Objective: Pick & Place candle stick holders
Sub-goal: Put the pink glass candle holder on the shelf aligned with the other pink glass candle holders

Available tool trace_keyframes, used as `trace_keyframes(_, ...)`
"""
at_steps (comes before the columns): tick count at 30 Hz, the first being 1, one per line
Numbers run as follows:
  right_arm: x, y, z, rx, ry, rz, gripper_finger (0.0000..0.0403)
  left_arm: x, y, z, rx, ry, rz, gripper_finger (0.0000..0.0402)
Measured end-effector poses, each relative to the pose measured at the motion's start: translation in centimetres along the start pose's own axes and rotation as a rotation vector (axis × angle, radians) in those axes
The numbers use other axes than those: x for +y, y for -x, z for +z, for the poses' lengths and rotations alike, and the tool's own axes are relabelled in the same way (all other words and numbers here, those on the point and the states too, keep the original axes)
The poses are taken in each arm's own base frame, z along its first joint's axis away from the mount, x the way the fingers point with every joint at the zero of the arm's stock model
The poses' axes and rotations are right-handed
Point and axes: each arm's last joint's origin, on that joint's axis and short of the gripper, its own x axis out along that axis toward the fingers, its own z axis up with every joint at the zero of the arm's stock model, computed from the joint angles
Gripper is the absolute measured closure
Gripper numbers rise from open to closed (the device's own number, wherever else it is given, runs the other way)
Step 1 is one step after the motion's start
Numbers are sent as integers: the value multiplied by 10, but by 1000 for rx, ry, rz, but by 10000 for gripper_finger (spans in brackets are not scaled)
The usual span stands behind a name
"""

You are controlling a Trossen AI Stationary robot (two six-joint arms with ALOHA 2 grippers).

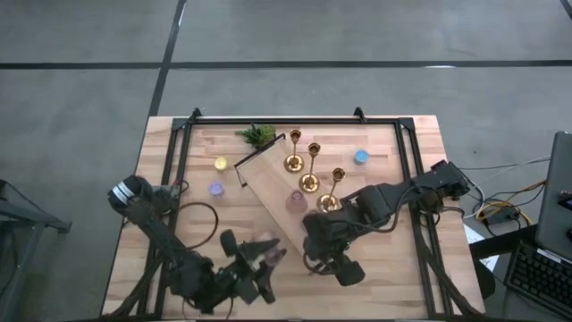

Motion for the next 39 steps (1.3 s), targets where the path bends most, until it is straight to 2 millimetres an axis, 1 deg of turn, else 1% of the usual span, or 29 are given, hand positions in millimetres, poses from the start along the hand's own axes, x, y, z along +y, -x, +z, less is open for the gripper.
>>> trace_keyframes(4, 8, 5, -2, -15, 24, -26, 205, 14, -12, -17, 50, 11, 45, 267)
trace_keyframes(7, 15, 8, -4, -19, 36, -18, 212, 31, -18, -30, 55, 69, 67, 267)
trace_keyframes(9, 20, 9, -4, -21, 42, -13, 215, 41, -21, -41, 28, 103, 61, 267)
trace_keyframes(12, 25, 8, -5, -23, 53, -25, 219, 58, -26, -63, 0, 203, 58, 267)
trace_keyframes(16, 31, 6, -6, -18, 66, -19, 221, 82, -32, -97, 17, 334, 104, 267)
trace_keyframes(18, 33, 5, -7, -17, 71, -17, 220, 89, -35, -116, 24, 356, 120, 266)
trace_keyframes(20, 35, 5, -7, -16, 75, -22, 221, 95, -40, -133, -3, 389, 99, 266)
trace_keyframes(23, 35, 5, -7, -21, 77, -38, 223, 102, -51, -155, -54, 450, 54, 266)
trace_keyframes(27, 35, 5, -7, -21, 72, -40, 225, 105, -66, -186, 8, 481, 103, 266)
trace_keyframes(29, 35, 5, -7, -22, 73, -41, 225, 106, -73, -197, 16, 489, 92, 266)
trace_keyframes(33, 35, 4, -7, -20, 72, -41, 223, 103, -83, -210, 30, 522, 1, 266)
trace_keyframes(39, 34, 4, -7, -19, 73, -43, 223, 98, -96, -223, 79, 522, 14, 266)
